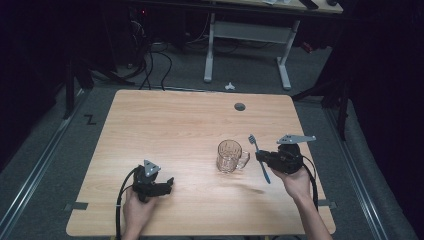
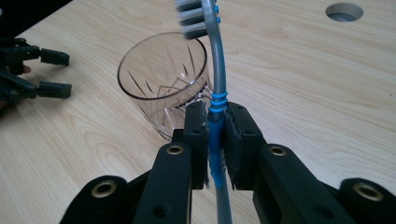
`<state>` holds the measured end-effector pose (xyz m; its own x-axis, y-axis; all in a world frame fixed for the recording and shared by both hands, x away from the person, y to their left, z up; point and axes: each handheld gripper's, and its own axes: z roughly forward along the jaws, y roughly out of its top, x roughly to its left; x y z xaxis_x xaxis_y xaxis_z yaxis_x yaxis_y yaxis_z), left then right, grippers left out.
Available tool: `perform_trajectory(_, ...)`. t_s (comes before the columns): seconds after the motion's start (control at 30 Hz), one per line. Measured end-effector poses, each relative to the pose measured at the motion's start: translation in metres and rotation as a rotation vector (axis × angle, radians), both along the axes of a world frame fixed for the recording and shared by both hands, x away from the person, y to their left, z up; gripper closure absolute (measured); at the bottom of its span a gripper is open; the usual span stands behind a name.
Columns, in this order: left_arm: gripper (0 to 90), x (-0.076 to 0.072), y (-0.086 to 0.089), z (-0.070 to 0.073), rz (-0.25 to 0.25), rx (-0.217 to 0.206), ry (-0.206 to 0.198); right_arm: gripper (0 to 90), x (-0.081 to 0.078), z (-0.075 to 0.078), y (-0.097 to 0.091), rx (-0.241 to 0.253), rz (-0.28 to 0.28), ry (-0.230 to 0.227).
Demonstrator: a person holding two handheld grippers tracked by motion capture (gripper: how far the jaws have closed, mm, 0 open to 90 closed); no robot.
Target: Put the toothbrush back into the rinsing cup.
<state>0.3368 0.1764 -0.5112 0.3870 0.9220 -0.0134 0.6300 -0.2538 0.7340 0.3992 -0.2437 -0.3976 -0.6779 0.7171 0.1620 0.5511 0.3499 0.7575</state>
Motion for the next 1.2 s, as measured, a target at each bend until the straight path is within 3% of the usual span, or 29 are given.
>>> perform_trajectory(0.5,15.6,0.000,0.000,0.000,0.000,0.000,0.000,80.2,-0.003,0.006,0.011,0.082,0.043,-0.082)
perform_trajectory(0.97,15.6,0.000,0.000,0.000,0.000,0.000,0.000,80.3,0.002,0.013,0.016,0.141,0.036,-0.106)
perform_trajectory(1.2,15.6,0.000,0.000,0.000,0.000,0.000,0.000,80.3,0.006,0.020,0.019,0.142,0.044,-0.118)
